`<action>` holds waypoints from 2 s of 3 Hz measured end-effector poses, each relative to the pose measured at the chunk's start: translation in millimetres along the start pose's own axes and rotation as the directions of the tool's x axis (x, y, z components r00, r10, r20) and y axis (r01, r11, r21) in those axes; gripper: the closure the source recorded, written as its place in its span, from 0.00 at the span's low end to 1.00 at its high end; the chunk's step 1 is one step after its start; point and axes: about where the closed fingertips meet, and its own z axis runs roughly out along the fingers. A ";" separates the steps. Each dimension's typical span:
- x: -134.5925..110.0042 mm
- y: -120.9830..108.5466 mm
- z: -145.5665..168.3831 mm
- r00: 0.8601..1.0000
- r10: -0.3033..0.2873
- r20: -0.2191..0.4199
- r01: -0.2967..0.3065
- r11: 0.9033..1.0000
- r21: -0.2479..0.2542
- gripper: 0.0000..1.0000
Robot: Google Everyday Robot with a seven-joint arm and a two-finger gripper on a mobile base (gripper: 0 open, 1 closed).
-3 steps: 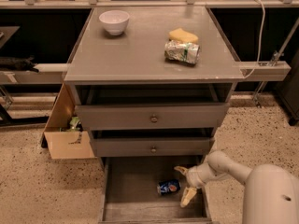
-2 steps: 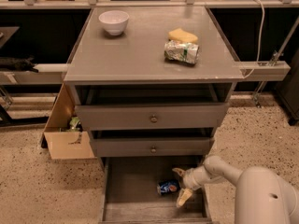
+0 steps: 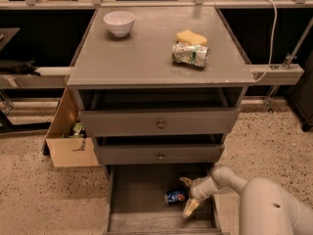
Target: Pick pepsi can from bottom drawer and place on counter
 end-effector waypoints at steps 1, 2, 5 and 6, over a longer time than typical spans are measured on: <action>19.0 -5.8 25.2 1.000 -0.002 -0.007 0.002 1.000 -0.010 0.15; 31.2 -8.5 42.2 1.000 -0.006 -0.017 0.005 1.000 -0.019 0.38; -8.0 -5.2 -4.0 0.984 -0.105 0.144 0.100 0.994 0.043 1.00; -40.3 3.2 -53.7 0.957 -0.178 0.227 0.164 0.983 0.080 1.00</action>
Offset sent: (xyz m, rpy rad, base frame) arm 0.0145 0.0054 -0.0744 -0.0334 0.0061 0.0232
